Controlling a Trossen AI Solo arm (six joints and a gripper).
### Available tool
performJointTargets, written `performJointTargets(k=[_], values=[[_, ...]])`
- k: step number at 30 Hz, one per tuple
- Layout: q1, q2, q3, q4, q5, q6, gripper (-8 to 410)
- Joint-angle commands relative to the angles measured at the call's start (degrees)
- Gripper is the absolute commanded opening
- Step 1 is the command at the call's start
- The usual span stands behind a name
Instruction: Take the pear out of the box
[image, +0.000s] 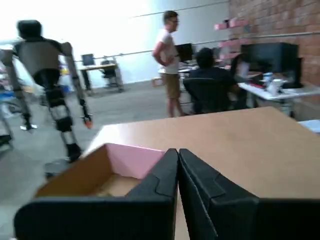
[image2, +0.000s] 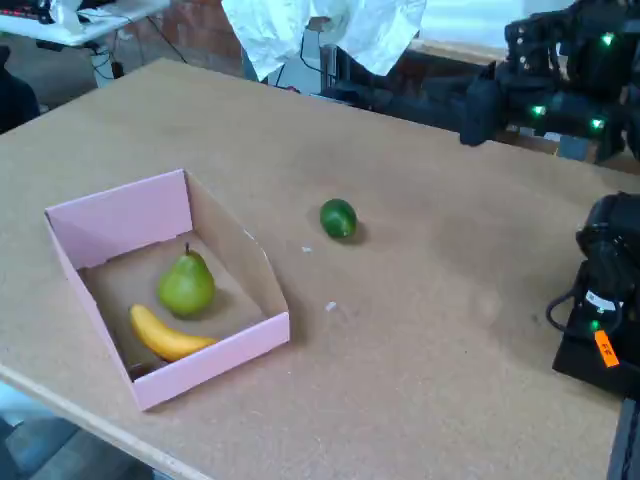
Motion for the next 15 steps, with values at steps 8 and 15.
performJointTargets(k=[8, 15], values=[[0.15, 11.41, 13.84, -17.05, -3.48, 1.31, 0], [0.31, 25.86, 25.79, -30.34, -8.98, 1.77, 0]])
